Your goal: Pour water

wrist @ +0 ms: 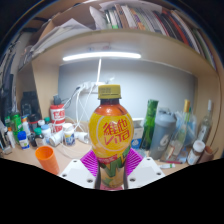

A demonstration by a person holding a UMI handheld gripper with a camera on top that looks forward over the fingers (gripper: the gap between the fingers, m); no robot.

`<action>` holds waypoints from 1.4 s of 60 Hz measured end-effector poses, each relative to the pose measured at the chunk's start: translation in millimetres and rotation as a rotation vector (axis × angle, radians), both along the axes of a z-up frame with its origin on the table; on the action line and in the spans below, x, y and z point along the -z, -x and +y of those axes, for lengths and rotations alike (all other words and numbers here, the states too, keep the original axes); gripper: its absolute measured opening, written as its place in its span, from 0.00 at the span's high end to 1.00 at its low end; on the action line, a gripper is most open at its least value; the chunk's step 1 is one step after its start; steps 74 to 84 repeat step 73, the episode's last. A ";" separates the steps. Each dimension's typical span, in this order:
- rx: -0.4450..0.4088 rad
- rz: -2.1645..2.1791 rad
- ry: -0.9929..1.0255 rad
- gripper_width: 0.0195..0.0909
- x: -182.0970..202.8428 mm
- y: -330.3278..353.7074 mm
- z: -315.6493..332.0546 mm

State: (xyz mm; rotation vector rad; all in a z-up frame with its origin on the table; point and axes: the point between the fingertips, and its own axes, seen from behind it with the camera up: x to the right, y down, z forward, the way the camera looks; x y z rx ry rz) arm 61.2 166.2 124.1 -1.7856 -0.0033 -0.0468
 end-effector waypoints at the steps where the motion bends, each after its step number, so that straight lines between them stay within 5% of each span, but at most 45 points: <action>1: -0.017 0.000 0.027 0.84 2.6 -2.6 1.7; 11: -0.069 0.057 0.086 0.83 66.2 12.1 -7.7; 25: -0.094 0.057 0.014 0.70 59.9 12.8 -5.5; 32: -0.120 0.037 0.107 0.50 69.5 14.7 -10.6; 38: -0.133 0.092 0.223 0.07 79.8 17.9 -31.9; 73: -0.016 0.081 0.268 0.09 -61.5 35.1 -310.7; 84: -0.016 0.081 0.268 0.09 -61.5 35.1 -310.7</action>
